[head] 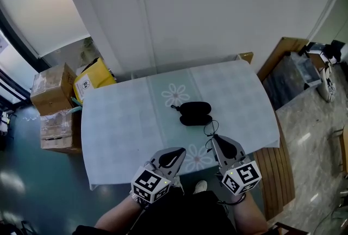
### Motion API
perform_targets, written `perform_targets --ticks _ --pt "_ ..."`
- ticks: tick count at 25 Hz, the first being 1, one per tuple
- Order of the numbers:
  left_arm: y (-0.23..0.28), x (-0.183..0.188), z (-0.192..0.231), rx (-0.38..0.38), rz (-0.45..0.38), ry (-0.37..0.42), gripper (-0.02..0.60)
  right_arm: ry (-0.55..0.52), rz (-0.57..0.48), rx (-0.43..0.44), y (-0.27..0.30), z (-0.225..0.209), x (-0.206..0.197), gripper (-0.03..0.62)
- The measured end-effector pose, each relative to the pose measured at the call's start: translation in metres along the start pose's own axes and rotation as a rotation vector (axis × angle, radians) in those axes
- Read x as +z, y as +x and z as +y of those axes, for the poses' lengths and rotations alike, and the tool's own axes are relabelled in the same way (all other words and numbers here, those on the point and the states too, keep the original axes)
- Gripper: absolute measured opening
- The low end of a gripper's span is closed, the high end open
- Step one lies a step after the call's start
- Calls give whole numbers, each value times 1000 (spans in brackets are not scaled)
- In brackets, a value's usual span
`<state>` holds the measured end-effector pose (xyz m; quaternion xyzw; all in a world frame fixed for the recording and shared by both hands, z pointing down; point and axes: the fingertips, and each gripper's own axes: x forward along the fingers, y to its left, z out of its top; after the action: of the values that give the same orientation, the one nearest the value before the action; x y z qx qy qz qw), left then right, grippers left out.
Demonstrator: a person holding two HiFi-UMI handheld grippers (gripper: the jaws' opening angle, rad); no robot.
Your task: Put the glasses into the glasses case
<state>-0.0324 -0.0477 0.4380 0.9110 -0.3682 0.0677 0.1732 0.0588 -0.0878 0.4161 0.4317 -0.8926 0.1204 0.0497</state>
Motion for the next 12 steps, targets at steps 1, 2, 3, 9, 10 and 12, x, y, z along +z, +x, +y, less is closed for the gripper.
perform_targets --ticks 1,2,3,9,10,12 --pt "0 1 3 0 -4 -3 26 -2 5 -2 4 -1 -1 32" --pt "0 2 5 0 -6 -5 26 -4 10 -3 8 -2 -2 32" --pt "0 2 7 -1 -8 -7 26 -6 14 -4 11 -4 -2 32" --pt "7 -2 16 11 -1 -23 26 -49 44 24 33 -15 -3 32" --pt "9 -3 16 16 -1 -29 26 -56 51 33 36 -18 -3 32" --pt "14 -4 18 30 -2 -38 26 -72 61 54 42 -24 -2 32"
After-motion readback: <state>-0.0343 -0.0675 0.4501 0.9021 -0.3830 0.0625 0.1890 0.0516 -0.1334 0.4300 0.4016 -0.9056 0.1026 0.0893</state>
